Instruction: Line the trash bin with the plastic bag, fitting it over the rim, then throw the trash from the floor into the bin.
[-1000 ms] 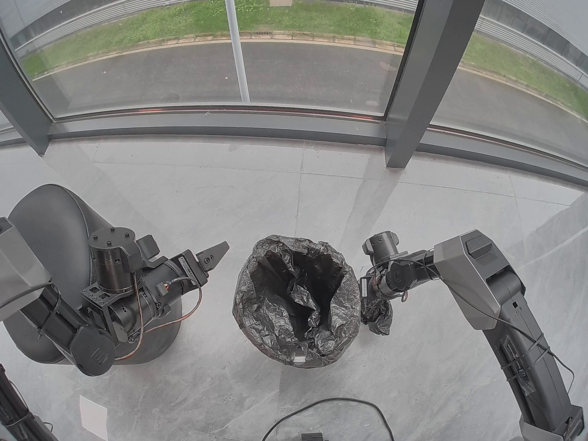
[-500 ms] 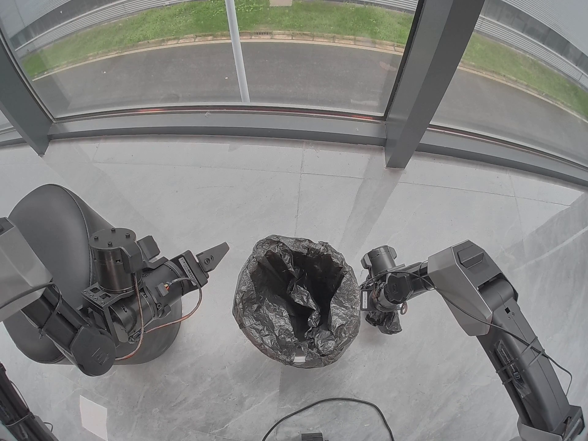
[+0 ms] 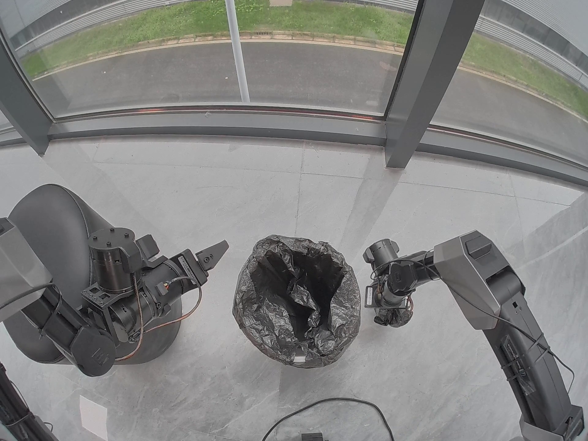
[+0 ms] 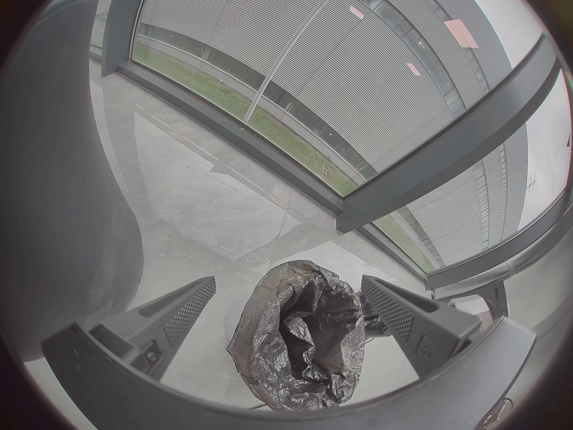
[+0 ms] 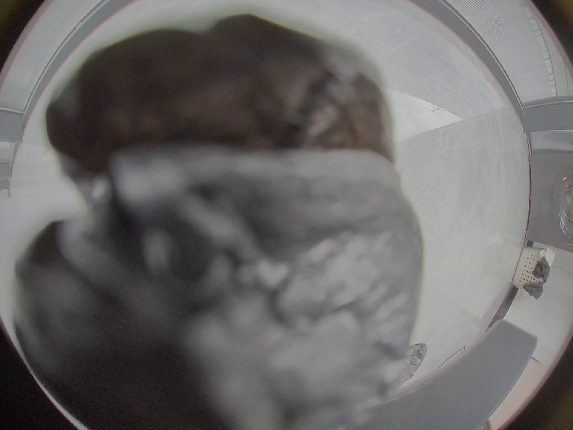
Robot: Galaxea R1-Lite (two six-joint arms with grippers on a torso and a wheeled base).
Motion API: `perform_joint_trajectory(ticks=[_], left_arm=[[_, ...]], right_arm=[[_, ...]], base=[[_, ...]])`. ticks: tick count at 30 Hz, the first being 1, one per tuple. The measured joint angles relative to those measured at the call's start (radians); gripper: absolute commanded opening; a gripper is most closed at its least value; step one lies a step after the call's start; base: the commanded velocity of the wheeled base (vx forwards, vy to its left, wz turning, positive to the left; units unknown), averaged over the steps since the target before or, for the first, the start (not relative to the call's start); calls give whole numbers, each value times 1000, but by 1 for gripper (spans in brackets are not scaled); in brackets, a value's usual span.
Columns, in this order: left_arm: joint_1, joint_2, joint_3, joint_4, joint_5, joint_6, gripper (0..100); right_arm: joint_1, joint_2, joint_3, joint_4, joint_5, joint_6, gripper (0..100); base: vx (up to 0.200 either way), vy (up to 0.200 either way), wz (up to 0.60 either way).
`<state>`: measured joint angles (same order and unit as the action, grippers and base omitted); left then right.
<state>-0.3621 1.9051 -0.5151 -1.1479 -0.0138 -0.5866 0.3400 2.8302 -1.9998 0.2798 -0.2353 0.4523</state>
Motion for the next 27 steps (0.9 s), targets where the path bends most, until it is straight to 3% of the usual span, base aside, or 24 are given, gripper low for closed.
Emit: perform_joint_trajectory(ticks=[16,27], left_arm=[[0,-9,6,-14,4,1,100],[-4,-28,10,-16,7,4,100]], right_arm=[[18,-339,0,325,0,30,0],[102,-627,0,406,6,34,0]], base=[[0,0,0],[0,0,0]])
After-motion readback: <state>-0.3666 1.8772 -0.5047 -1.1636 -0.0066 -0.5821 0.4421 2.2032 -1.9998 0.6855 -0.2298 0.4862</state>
